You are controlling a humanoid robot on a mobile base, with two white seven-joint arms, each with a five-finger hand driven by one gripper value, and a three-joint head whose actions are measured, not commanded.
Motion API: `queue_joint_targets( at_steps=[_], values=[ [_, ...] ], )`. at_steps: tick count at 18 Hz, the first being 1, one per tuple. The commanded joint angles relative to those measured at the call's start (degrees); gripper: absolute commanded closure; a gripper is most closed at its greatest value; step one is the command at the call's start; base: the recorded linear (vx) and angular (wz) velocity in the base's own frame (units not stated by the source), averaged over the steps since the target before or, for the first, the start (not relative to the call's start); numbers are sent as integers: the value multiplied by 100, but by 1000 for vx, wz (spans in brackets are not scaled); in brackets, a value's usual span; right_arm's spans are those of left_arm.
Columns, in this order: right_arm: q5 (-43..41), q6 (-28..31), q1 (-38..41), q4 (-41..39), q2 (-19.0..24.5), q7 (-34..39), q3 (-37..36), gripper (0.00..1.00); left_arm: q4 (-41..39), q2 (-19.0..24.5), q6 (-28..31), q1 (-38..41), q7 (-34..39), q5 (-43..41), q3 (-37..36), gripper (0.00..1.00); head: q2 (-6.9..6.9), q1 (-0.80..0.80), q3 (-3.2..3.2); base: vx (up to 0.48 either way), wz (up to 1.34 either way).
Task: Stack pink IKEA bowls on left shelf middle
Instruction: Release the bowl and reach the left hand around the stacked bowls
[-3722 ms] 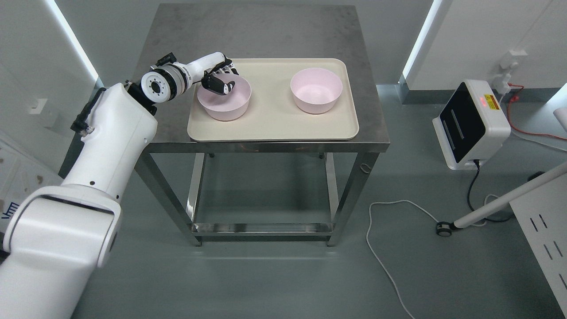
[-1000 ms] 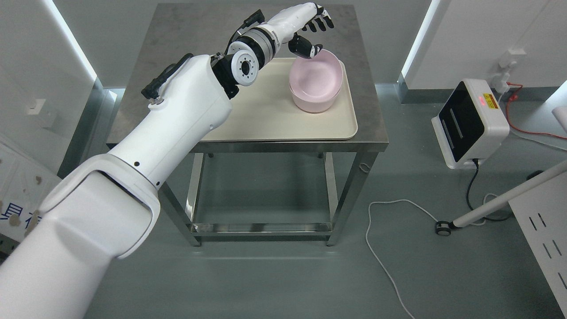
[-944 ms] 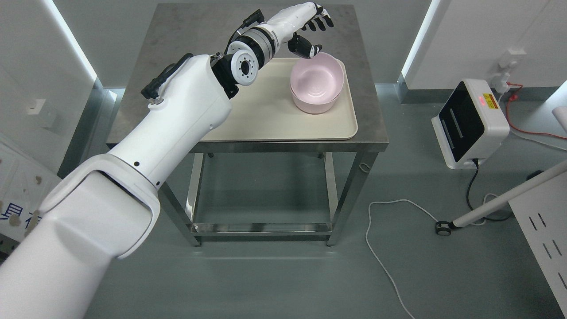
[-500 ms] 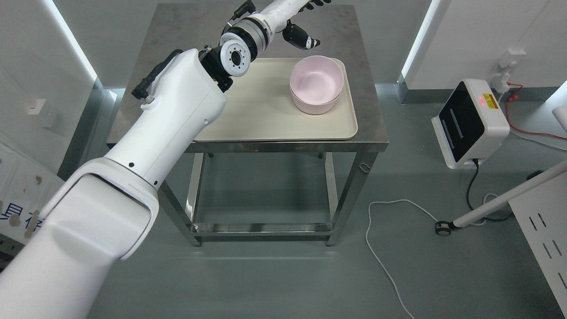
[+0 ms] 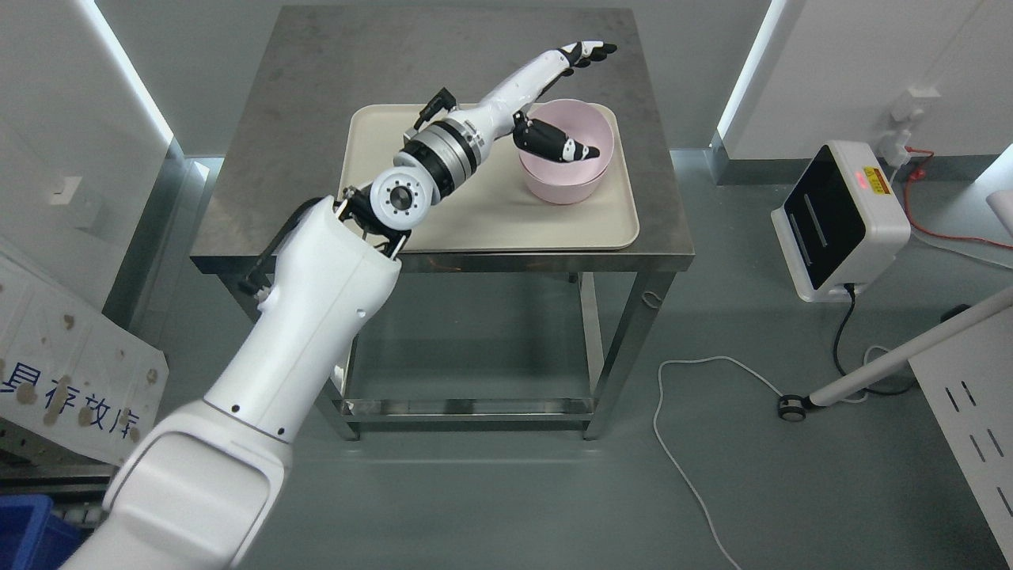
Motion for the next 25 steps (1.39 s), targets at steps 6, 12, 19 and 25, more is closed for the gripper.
queue_joint_targets(
  at_steps=[6, 12, 19, 25],
  values=[
    [0, -33, 167, -193, -100, 0, -62, 0, -1853, 99, 5, 702, -496, -2359, -280, 12, 0, 0, 0, 0, 0],
    [0, -24, 167, -193, -100, 0, -62, 0, -991, 99, -4, 253, -673, -2723, -607, 9, 0, 0, 0, 0, 0],
    [0, -25, 167, -193, -100, 0, -62, 0, -324, 99, 462, -125, -1004, -2749, -624, 6, 0, 0, 0, 0, 0],
    [0, -24, 167, -193, -100, 0, -62, 0, 354, 99, 750, -239, -1235, -3294, -536, 6, 0, 0, 0, 0, 0]
  ],
)
